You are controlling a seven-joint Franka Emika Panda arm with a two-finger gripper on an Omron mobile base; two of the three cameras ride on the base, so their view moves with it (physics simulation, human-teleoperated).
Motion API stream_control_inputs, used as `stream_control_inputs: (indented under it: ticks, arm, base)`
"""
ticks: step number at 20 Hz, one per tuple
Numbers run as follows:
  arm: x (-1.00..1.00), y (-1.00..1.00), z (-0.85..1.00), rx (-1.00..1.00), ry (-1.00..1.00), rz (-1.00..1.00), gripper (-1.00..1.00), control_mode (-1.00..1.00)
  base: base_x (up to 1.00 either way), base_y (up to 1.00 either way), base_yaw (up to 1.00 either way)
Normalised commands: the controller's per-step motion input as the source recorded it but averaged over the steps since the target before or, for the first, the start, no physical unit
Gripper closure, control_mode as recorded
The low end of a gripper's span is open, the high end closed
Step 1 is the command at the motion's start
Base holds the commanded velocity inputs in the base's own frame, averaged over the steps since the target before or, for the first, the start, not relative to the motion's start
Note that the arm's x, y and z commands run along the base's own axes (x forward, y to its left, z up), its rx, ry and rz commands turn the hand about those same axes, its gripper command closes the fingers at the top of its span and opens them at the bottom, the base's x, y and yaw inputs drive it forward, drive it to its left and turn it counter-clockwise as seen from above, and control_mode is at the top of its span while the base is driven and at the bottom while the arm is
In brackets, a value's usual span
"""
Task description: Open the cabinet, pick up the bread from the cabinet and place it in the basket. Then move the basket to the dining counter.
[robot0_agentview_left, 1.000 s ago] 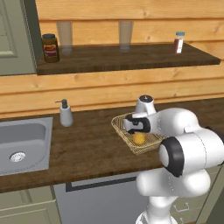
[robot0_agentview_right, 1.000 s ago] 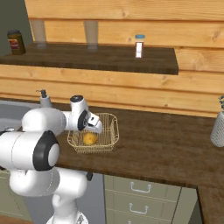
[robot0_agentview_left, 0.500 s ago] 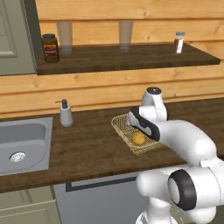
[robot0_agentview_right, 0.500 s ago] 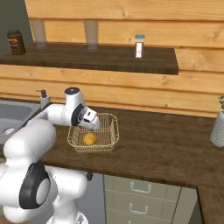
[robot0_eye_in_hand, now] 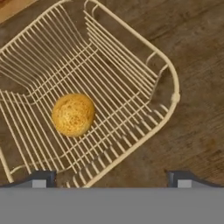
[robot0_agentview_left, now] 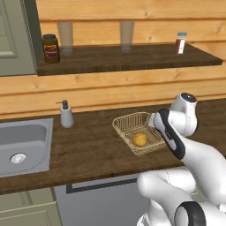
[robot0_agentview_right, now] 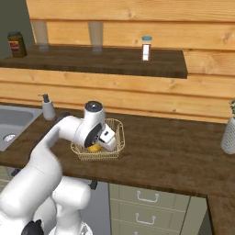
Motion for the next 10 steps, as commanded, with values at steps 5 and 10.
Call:
stream_control_inputs:
  ticks: [5,10]
  arm:
    - [0.14,-0.69,0.00,0.29,0.09,-0.14,-1.00,-1.00]
    - [0.13,-0.51,0.00,0.17,0.08,-0.13,-1.00,-1.00]
  base:
    - [0.00,0.00,0.00]
    - [0.00,0.00,0.00]
